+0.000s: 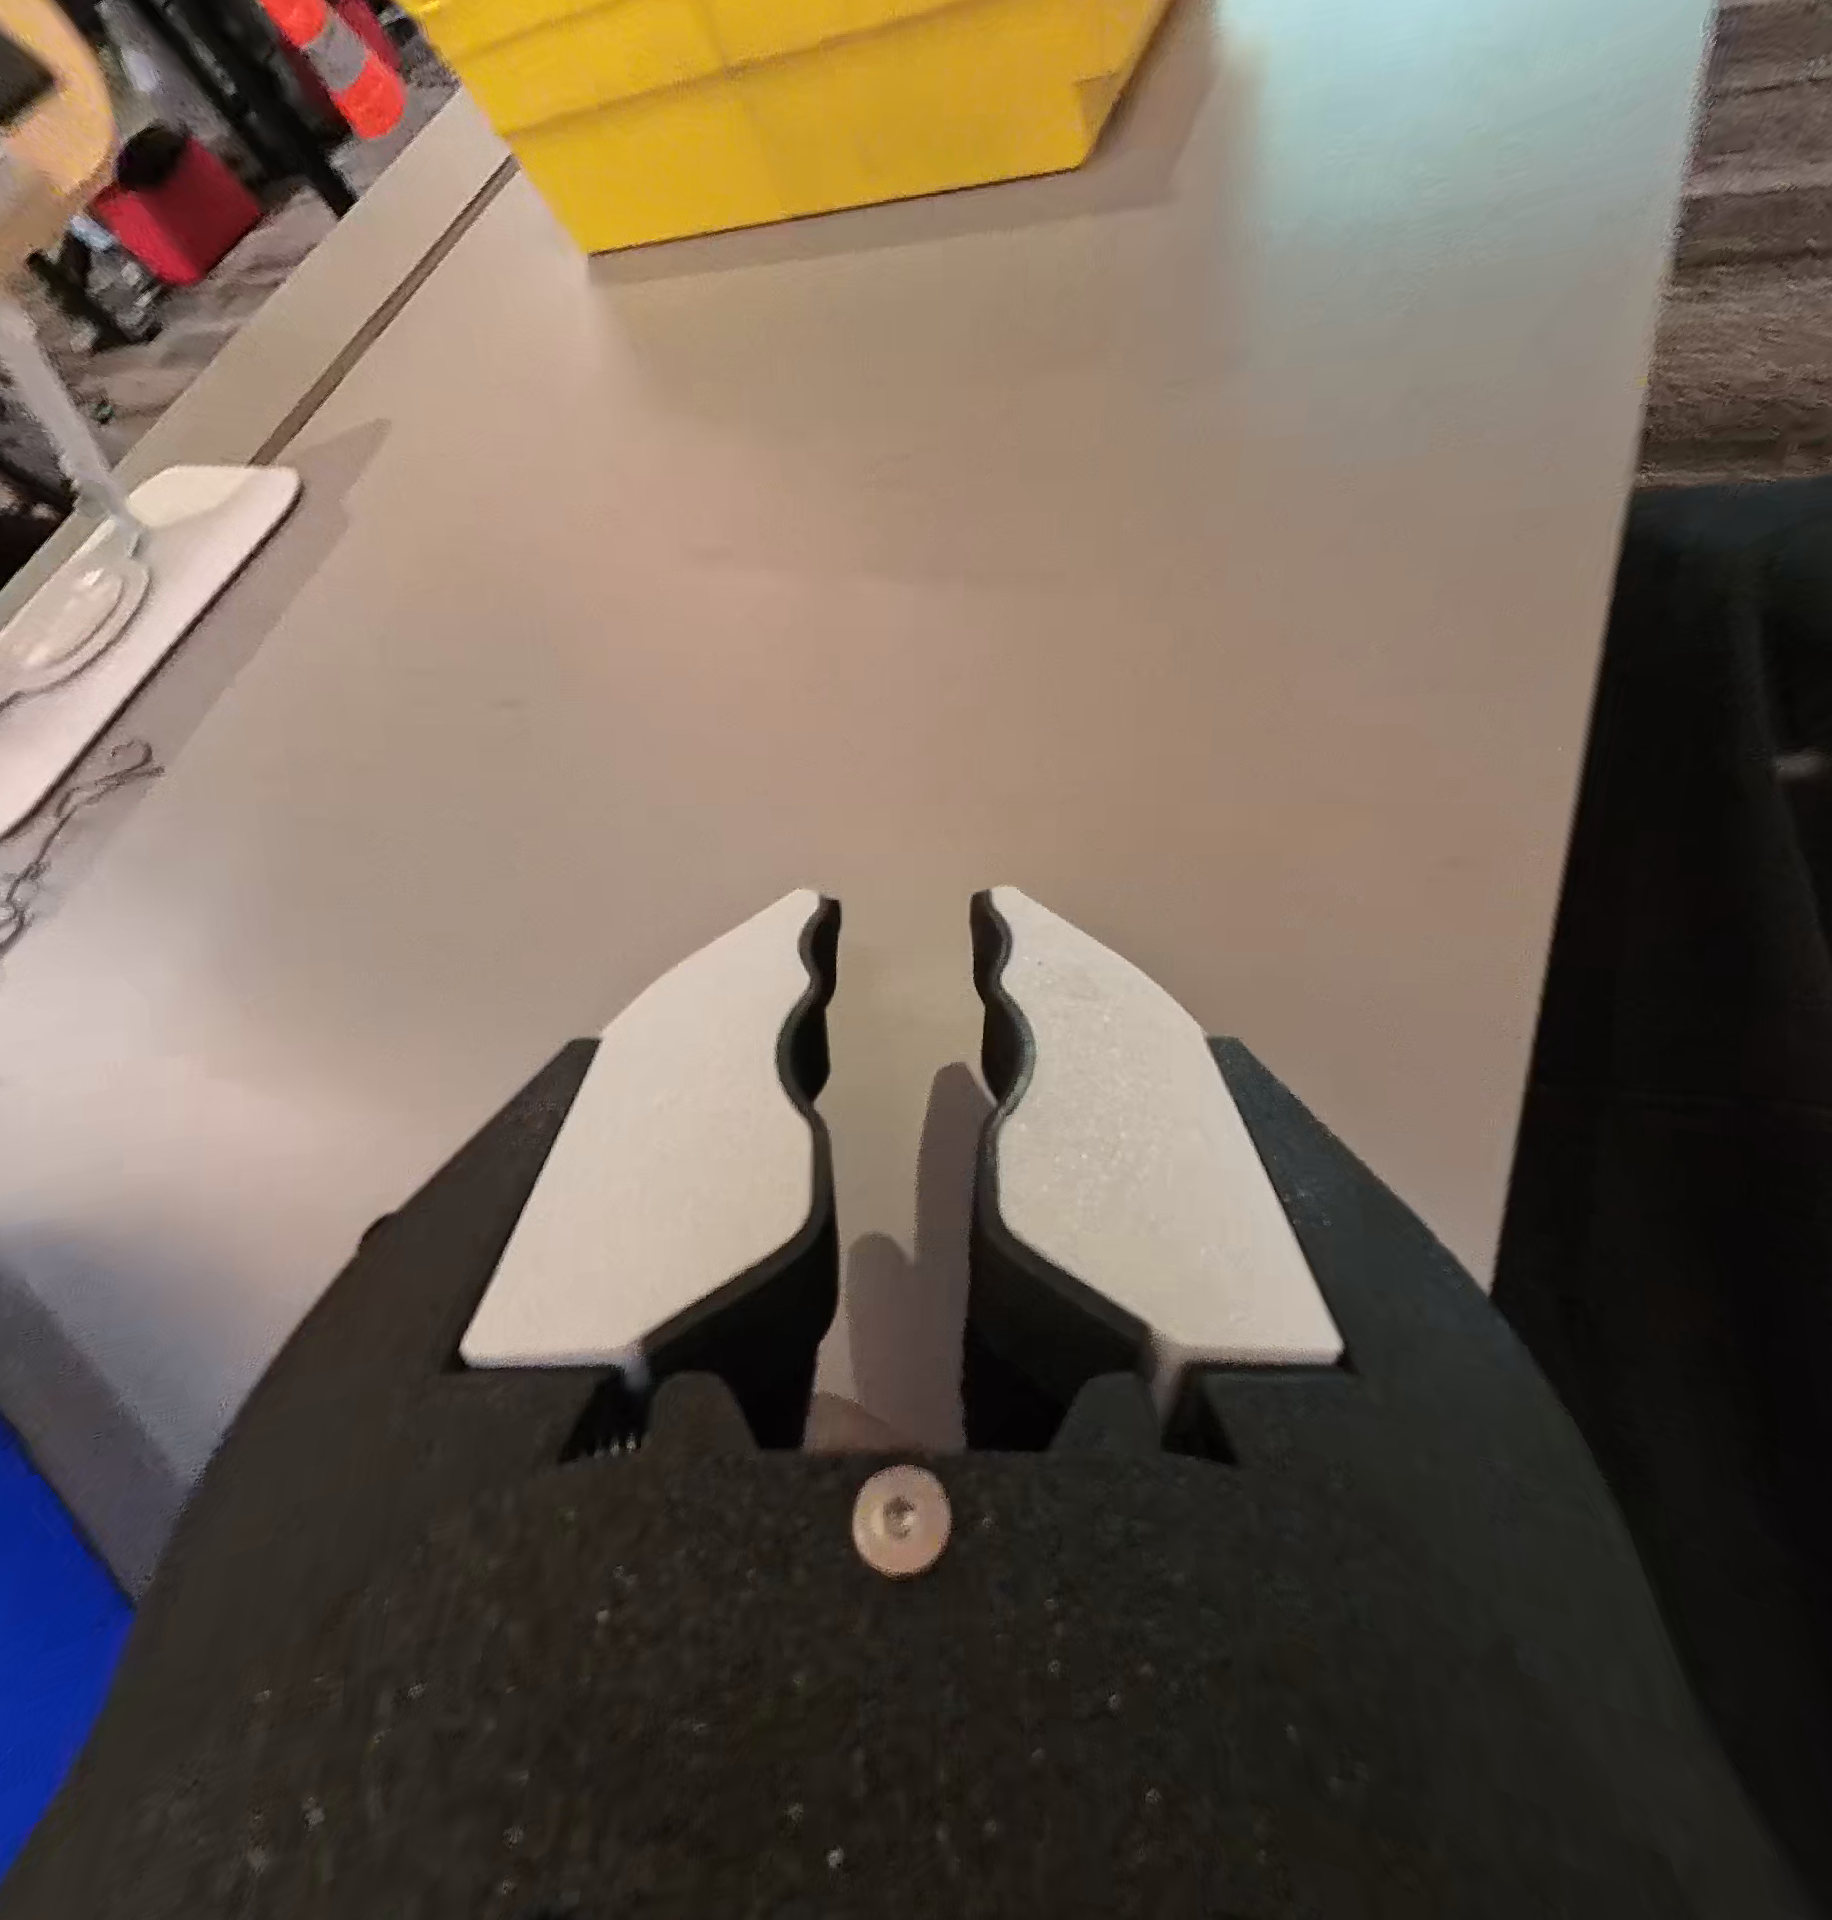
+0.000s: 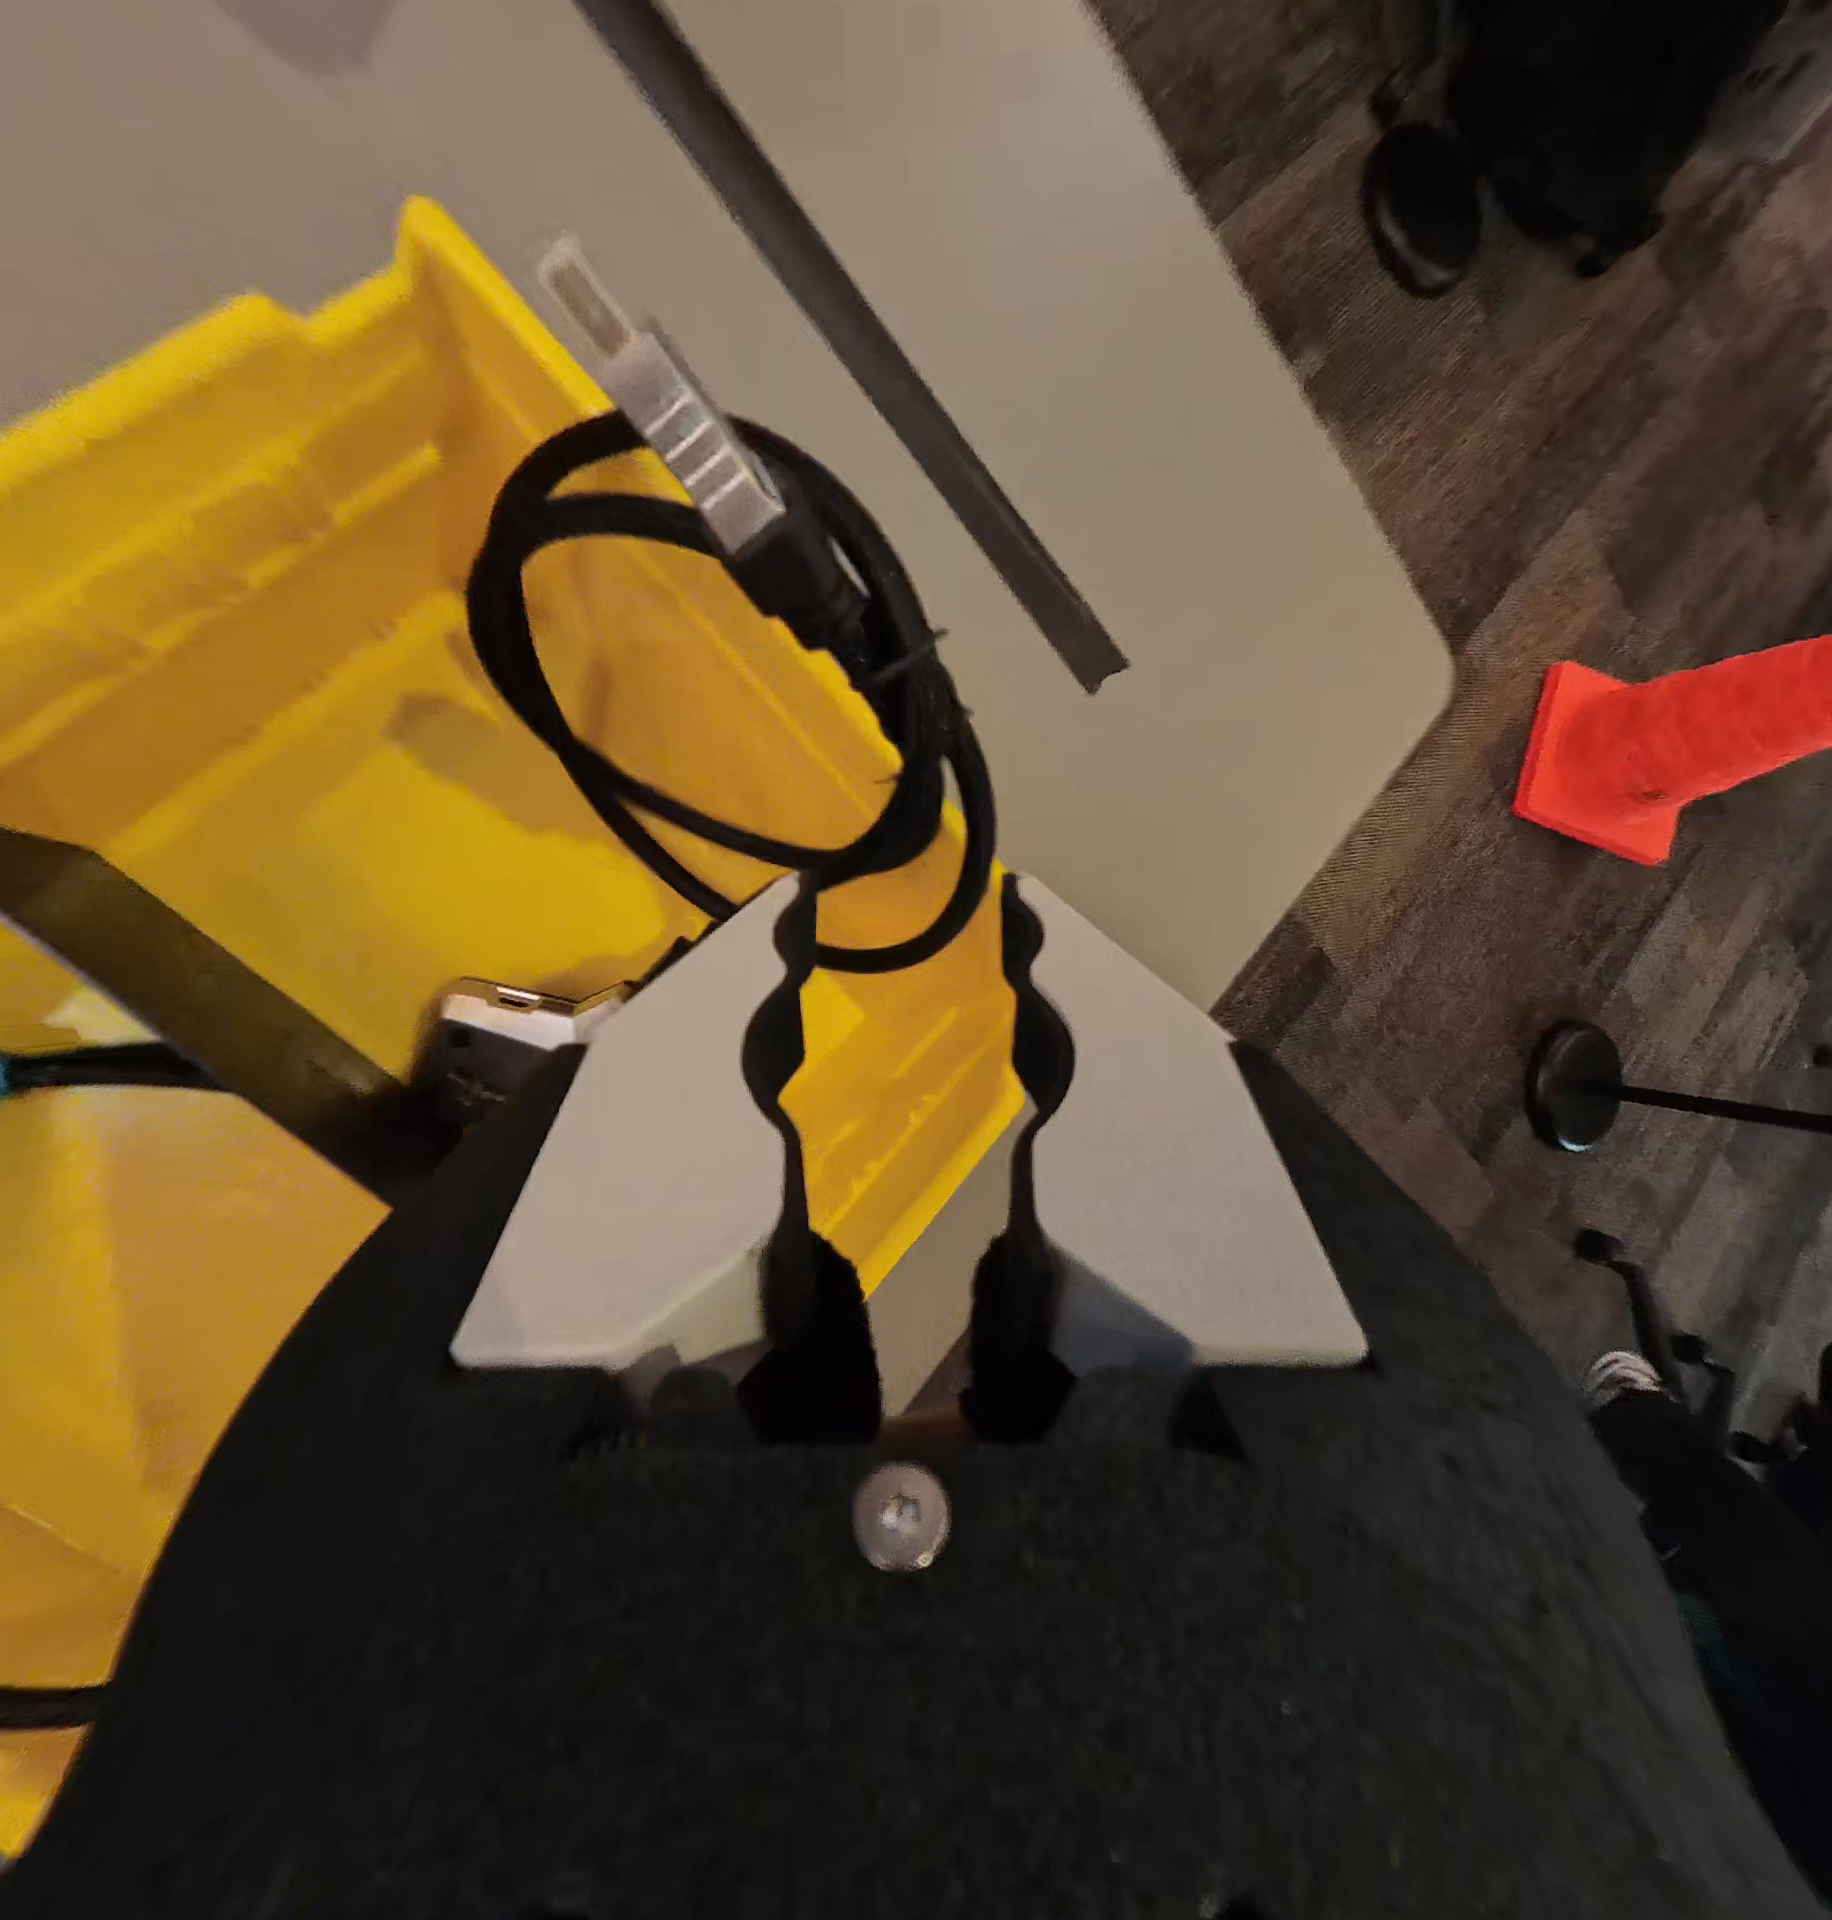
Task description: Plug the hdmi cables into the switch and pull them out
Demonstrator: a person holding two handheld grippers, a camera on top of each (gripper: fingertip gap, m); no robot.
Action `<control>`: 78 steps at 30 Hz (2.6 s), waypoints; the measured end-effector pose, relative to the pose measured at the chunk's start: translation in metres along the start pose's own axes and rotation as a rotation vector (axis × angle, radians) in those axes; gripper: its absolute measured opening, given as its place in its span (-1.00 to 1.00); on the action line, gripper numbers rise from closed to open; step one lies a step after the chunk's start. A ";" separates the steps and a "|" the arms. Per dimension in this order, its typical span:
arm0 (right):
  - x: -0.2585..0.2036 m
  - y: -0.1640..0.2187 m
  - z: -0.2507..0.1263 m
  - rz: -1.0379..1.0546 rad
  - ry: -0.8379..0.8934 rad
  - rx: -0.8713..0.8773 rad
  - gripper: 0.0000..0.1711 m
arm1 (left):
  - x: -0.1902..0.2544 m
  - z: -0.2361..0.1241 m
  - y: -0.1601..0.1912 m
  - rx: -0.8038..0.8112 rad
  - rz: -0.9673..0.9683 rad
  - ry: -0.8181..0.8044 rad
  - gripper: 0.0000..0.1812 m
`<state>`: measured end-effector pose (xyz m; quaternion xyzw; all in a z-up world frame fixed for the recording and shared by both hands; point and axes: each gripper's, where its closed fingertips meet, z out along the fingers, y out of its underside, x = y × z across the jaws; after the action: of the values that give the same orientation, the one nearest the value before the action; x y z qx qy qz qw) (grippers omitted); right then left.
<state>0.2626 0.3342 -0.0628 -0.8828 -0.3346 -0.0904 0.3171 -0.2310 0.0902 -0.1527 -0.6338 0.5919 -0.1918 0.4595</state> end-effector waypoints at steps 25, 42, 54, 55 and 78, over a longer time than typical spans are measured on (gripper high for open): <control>-0.253 0.067 -0.127 0.729 0.376 0.625 -0.55 | -0.047 -0.041 -0.006 0.110 -0.487 -0.227 -0.71; -0.282 0.089 -0.145 0.967 0.291 0.664 -0.54 | -0.056 -0.059 -0.016 0.200 -0.490 -0.301 -0.59; -0.304 0.043 -0.113 0.693 0.238 0.589 -0.54 | -0.171 -0.132 0.002 -0.061 -0.218 -0.345 -0.55; -0.304 0.038 -0.111 0.678 0.230 0.600 -0.54 | -0.193 -0.136 0.008 -0.105 -0.203 -0.325 -0.53; -0.311 0.007 -0.085 0.708 0.050 0.628 -0.53 | -0.296 -0.047 0.114 -0.796 -0.046 0.155 -0.25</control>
<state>0.0354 0.1114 -0.1150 -0.8014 -0.0167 0.1074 0.5881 -0.3998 0.3614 -0.1321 -0.7589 0.6385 -0.0051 0.1277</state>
